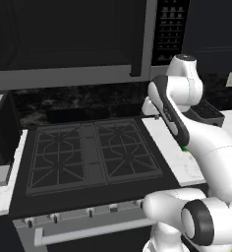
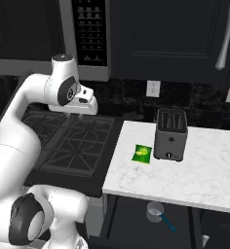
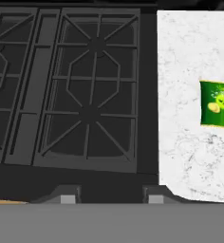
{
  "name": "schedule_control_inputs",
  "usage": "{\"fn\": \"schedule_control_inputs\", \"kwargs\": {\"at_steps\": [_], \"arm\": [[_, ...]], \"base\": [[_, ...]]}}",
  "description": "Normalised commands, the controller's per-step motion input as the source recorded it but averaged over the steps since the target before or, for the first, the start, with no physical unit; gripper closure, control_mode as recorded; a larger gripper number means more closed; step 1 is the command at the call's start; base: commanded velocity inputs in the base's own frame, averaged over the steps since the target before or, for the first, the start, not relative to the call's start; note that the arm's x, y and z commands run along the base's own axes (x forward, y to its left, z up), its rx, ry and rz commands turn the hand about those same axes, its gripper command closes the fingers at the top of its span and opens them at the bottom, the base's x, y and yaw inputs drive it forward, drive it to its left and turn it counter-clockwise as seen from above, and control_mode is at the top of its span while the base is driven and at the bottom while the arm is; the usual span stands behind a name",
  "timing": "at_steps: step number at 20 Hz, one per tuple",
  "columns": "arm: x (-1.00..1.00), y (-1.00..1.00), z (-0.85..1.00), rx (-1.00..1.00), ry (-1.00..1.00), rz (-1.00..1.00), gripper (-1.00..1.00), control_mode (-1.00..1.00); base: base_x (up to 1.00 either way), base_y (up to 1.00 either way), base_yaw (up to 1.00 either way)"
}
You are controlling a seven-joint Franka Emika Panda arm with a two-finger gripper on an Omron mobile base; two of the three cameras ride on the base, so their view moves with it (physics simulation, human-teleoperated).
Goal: Pick the measuring cup from the drawer and place it on the counter.
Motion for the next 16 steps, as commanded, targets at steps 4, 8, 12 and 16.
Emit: {"fn": "schedule_control_inputs", "kwargs": {"at_steps": [4,8,12,16], "arm": [[-0.33,-0.04,-0.09,0.0,0.0,-0.01,-1.0,-1.0],[-0.76,0.0,-0.39,0.0,0.01,-0.03,-1.0,-1.0],[-0.66,0.0,-0.53,0.0,0.01,0.0,-1.0,-1.0],[-0.52,0.0,-0.62,0.0,0.0,-0.01,-1.0,-1.0]], "base": [[0.0,0.0,0.0],[0.0,0.0,0.0],[0.0,0.0,0.0],[0.0,0.0,0.0]]}}
